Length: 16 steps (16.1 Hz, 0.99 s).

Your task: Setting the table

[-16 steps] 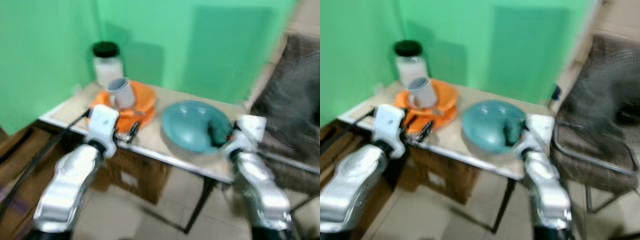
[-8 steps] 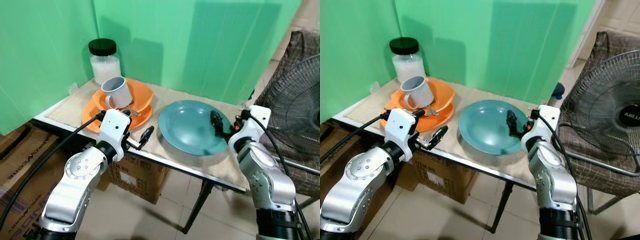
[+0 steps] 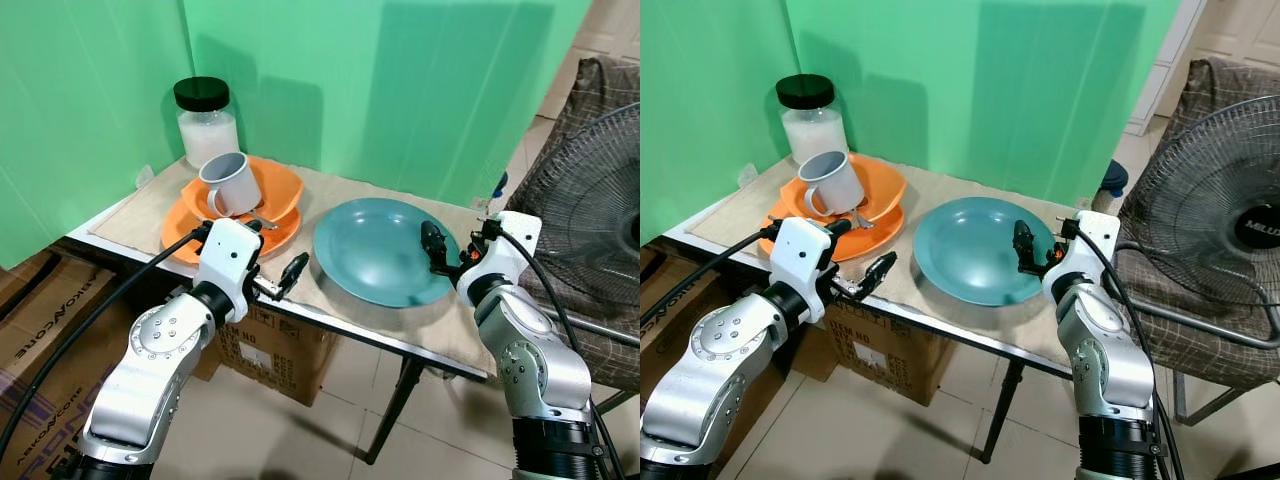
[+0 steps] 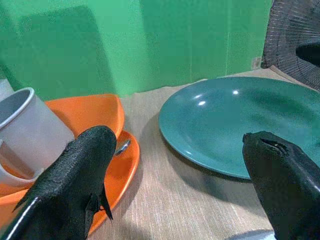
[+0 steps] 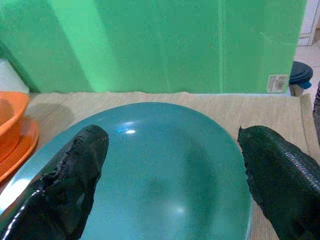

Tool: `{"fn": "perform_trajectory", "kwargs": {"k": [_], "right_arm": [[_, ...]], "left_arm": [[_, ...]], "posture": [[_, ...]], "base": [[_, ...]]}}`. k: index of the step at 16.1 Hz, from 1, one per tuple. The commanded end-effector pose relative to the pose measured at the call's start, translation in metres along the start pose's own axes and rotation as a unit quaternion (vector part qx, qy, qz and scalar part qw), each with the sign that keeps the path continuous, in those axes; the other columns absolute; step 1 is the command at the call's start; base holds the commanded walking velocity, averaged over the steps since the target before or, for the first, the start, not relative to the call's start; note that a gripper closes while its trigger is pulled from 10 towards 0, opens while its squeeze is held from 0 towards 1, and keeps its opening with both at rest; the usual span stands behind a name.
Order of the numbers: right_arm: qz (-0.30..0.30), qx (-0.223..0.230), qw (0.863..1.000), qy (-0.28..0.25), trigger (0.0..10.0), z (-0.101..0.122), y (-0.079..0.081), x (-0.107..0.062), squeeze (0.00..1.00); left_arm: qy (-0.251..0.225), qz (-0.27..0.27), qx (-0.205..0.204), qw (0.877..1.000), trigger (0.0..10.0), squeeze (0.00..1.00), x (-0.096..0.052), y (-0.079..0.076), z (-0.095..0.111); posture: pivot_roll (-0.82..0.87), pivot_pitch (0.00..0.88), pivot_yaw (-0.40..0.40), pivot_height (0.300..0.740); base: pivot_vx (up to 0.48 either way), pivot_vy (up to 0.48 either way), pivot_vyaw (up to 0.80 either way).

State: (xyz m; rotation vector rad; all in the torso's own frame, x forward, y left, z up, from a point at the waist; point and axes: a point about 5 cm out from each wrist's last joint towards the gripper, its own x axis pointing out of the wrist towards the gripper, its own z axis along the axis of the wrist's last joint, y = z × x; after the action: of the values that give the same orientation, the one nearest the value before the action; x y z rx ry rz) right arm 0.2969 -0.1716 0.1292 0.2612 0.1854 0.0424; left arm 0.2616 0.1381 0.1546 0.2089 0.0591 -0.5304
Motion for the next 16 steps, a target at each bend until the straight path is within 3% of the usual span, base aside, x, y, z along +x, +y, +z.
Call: {"fn": "perform_trajectory", "kwargs": {"k": [1, 5, 6, 7, 8, 9, 12, 15, 16], "right_arm": [[0.001, 0.003, 1.0, -0.001, 10.0, 0.001, -0.001, 0.0, 1.0], [0.001, 0.003, 1.0, -0.001, 10.0, 0.001, -0.001, 0.0, 1.0], [0.021, -0.013, 1.0, 0.003, 10.0, 0.007, -0.012, 0.01, 1.0], [0.047, -0.03, 0.998, -0.002, 10.0, 0.013, -0.02, 0.013, 1.0], [0.055, -0.033, 0.998, -0.005, 10.0, 0.014, -0.02, 0.011, 1.0], [0.065, -0.027, 0.997, -0.017, 10.0, 0.014, -0.018, 0.004, 1.0], [0.064, -0.024, 0.997, -0.03, 10.0, 0.017, -0.018, 0.002, 1.0], [0.011, -0.029, 0.999, -0.019, 10.0, 0.015, -0.034, 0.011, 1.0], [-0.005, -0.027, 0.999, -0.017, 10.0, 0.015, -0.038, 0.013, 0.64]], "left_arm": [[-0.007, -0.003, 0.002, 1.0, 10.0, 0.0, 0.0, -0.001, 0.003], [-0.007, -0.003, 0.002, 1.0, 10.0, 0.0, 0.0, -0.001, 0.003], [-0.017, -0.055, -0.002, 0.998, 10.0, 0.0, 0.026, -0.002, 0.005], [-0.019, -0.118, 0.006, 0.993, 10.0, 0.0, 0.05, -0.006, 0.01], [-0.015, -0.138, 0.007, 0.99, 10.0, 0.0, 0.05, -0.009, 0.01], [0.0, -0.145, 0.014, 0.989, 10.0, 0.0, 0.039, -0.011, 0.004], [0.004, -0.142, 0.016, 0.99, 10.0, 0.0, 0.04, -0.012, 0.003], [0.018, -0.171, 0.045, 0.984, 10.0, 0.0, 0.069, -0.014, -0.009], [0.031, -0.182, 0.061, 0.981, 10.0, 0.0, 0.076, -0.017, -0.015]], "posture": [[0.11, 0.0, -0.045, 0.74], [0.11, 0.0, -0.045, 0.74], [0.01, 0.0, -0.031, 0.74], [0.02, 0.0, -0.033, 0.74], [0.02, 0.0, -0.034, 0.74], [0.02, 0.0, -0.029, 0.74], [0.02, 0.0, -0.023, 0.74], [0.02, 0.0, -0.025, 0.74], [0.02, 0.0, -0.025, 0.74]], "base": [[0.0, 0.0, 0.0], [0.0, 0.0, 0.0], [0.0, 0.0, 0.0], [0.0, 0.0, 0.0], [0.0, 0.0, 0.0], [0.0, 0.0, 0.0], [0.0, 0.0, 0.0], [0.0, 0.0, 0.0], [0.0, 0.0, 0.0]]}}
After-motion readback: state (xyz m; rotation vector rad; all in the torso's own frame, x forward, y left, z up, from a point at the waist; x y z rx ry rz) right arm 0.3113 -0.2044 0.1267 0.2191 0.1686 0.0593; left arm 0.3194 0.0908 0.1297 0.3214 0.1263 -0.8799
